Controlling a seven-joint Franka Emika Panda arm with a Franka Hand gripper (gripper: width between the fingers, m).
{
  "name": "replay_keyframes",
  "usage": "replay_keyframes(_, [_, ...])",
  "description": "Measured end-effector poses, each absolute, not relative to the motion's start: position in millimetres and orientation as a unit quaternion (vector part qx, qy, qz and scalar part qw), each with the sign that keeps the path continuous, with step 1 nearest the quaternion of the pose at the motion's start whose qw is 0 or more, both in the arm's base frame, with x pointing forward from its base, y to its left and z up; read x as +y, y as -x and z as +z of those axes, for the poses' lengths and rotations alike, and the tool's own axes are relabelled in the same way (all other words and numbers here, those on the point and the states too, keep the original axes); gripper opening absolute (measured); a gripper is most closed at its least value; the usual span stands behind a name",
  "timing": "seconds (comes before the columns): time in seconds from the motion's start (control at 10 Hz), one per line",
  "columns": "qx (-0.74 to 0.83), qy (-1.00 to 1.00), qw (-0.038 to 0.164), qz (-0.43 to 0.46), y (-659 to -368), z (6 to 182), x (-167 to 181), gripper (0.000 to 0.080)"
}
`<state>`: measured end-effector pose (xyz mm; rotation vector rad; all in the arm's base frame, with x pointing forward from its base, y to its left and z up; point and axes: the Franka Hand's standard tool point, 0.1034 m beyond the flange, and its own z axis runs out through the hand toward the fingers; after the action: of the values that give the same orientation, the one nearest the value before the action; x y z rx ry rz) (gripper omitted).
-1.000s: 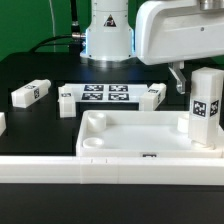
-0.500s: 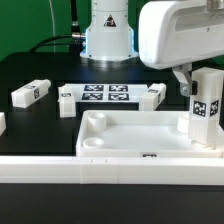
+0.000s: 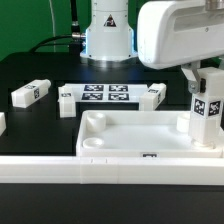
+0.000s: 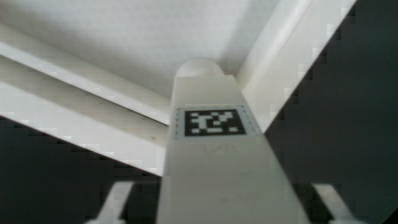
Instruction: Assemble desk
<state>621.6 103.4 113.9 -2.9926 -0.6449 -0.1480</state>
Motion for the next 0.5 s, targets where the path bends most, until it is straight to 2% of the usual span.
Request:
replay_keyframes(0.2, [-0.182,0.981,0.04,-0.048,-621.7,113.7,103.2,0.0289])
replay_keyframes(0.5, [-0.006,0.998,0.047,-0.044,-622.2,112.9,101.5,0.0289])
